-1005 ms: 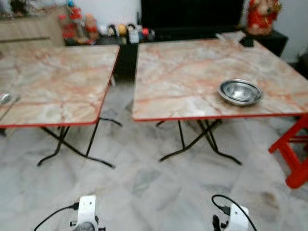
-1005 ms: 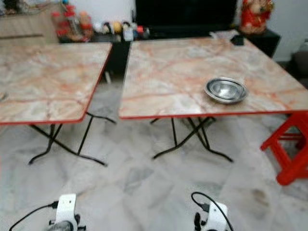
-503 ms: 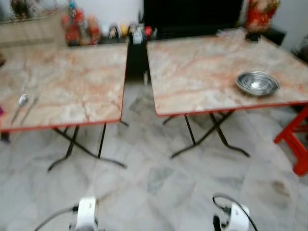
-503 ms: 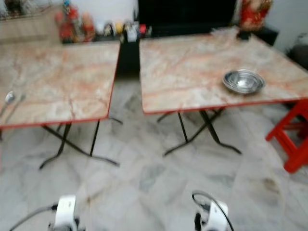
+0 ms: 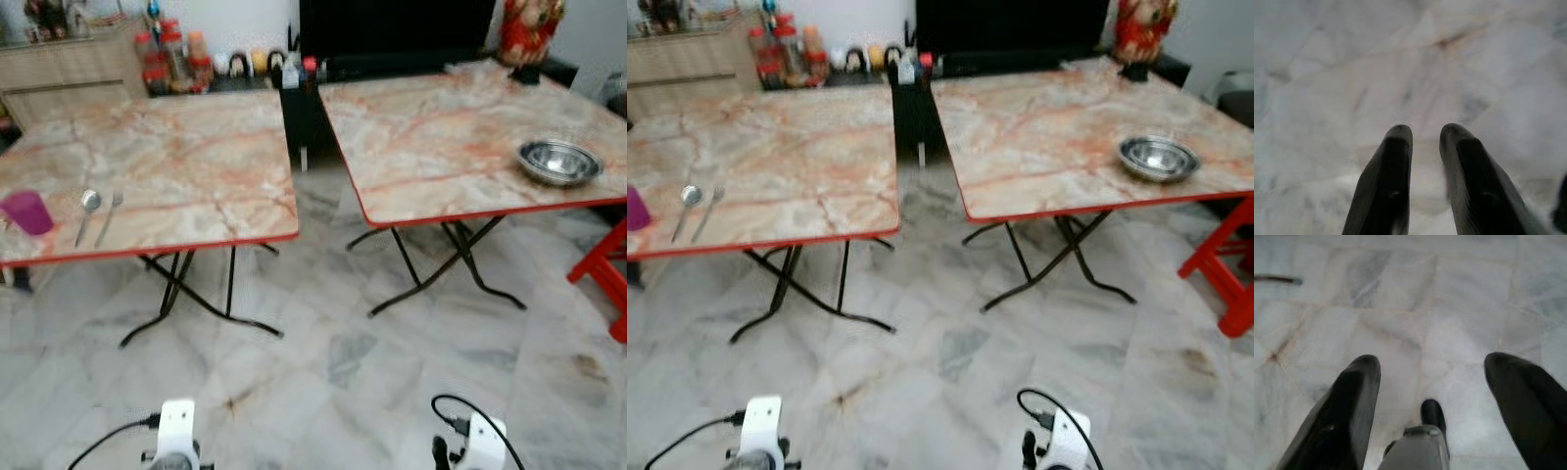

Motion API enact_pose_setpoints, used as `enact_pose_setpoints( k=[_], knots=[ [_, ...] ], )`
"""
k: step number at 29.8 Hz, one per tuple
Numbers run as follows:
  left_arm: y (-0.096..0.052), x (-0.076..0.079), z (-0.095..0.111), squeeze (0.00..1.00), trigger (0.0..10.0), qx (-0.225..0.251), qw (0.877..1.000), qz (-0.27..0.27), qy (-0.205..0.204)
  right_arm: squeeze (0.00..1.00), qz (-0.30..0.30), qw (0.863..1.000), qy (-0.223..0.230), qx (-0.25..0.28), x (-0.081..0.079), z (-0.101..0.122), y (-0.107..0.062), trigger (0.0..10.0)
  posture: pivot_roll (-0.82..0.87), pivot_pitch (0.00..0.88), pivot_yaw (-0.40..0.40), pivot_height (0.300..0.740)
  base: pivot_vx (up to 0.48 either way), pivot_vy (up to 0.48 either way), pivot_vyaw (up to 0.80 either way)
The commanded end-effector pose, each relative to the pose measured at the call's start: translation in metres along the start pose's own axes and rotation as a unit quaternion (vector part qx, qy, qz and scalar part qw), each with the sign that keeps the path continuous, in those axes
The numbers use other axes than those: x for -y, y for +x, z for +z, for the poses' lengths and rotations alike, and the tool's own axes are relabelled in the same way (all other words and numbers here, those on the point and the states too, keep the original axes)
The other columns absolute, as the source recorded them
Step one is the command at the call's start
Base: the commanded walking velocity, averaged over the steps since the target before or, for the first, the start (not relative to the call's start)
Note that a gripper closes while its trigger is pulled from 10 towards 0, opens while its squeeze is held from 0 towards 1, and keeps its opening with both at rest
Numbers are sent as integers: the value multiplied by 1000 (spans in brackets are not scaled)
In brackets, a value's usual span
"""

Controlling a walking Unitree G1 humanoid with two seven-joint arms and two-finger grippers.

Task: Setting the table

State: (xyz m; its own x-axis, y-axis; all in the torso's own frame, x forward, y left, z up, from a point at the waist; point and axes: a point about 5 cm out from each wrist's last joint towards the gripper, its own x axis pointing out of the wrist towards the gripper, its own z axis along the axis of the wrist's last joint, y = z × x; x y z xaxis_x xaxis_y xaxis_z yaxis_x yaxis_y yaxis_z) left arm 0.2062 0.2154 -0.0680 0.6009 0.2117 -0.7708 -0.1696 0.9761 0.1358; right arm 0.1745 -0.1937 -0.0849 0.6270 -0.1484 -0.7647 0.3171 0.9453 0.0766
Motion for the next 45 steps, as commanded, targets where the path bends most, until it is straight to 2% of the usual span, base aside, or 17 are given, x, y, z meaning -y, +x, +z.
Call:
enact_pose_setpoints(
  k=[1,13,17,23,28,35,45],
  knots=[
    [-1,0,-4,0,10000,-7,1000,0,4,0,4,1000,-5,9,-2,5,1,10000,-21,0,9,740,0,405,625],
    [0,-2,-4,0,10000,-7,1000,2,5,0,7,1000,-10,4,-4,3,1,10000,-13,0,14,740,0,403,123],
    [0,-4,-2,0,10000,-6,1000,2,15,0,7,1000,8,3,-7,2,1,10000,13,0,10,740,0,401,127],
    [0,-2,-3,0,10000,-2,1000,2,13,0,13,1000,-8,-3,-8,-1,0,10000,36,0,-21,740,0,402,0],
    [-3,-2,-14,0,10000,-13,1000,2,18,0,14,1000,-13,-5,-5,-3,-1,10000,32,0,-33,740,0,401,0],
    [-4,-1,-18,0,10000,-15,1000,6,11,0,14,1000,-26,-9,1,-4,-1,10000,43,0,-62,740,0,400,0],
    [-3,1,-15,0,10000,-11,1000,3,13,0,15,1000,-26,0,-1,3,1,10000,38,0,-66,740,0,272,0]
  ],
)
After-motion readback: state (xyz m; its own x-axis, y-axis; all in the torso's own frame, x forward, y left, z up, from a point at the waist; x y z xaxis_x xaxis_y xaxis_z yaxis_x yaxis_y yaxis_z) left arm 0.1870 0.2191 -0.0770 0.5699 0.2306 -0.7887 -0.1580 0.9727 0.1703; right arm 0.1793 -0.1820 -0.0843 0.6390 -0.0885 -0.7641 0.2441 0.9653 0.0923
